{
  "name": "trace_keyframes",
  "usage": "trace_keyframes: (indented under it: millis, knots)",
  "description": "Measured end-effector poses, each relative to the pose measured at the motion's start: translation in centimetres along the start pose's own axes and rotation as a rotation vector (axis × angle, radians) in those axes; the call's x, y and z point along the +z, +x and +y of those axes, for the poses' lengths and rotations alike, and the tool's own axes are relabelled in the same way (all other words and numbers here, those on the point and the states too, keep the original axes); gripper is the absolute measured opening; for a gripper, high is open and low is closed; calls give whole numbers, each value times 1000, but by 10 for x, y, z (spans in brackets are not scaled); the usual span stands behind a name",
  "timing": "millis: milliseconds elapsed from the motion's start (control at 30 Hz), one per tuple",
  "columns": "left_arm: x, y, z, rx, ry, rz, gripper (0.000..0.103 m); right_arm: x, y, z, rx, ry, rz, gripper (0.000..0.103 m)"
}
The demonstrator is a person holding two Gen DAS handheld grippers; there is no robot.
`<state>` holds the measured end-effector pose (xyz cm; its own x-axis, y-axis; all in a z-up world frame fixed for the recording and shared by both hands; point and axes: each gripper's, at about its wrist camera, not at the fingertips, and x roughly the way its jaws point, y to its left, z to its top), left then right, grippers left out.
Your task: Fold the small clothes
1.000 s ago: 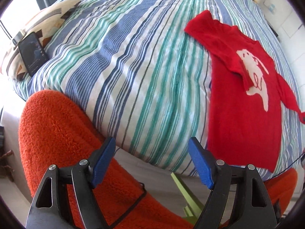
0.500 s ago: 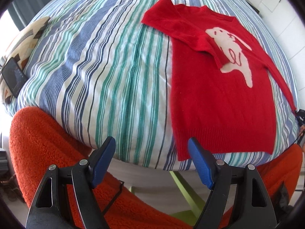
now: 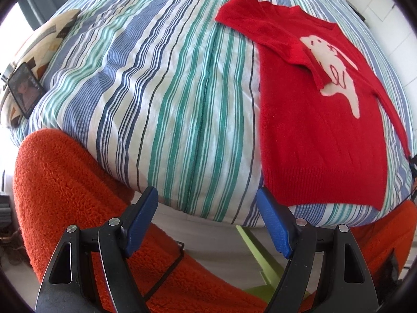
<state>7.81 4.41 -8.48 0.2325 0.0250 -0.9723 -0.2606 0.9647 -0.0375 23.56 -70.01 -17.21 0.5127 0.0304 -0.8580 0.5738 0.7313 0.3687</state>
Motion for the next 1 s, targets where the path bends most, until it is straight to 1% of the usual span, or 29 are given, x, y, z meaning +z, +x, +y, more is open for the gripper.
trace_keyframes:
  millis: [67,133,167,333,400,467,700,1000]
  knots:
    - [1,-3,1,9,1,-10,80,0,-2,2,-3,-5,-8,4]
    - [3,-4,3,22,4,-22,80,-4,-10,4,-24,-28,-19,6]
    - [4,-4,3,31,5,-25,80,-5,-13,8,-47,-47,-29,7]
    - [11,1,0,47,21,-26,80,-10,-28,31,-233,-199,-87,7]
    - [14,0,-5,52,42,-36,80,-11,-27,36,-277,-251,-83,7]
    - [16,-1,-9,60,60,-46,80,-14,-27,38,-310,-275,-85,7]
    - [17,1,-10,72,74,-55,80,-15,-32,44,-369,-291,-106,7]
    - [21,5,-5,94,83,-60,80,-20,-33,51,-452,-332,-99,8]
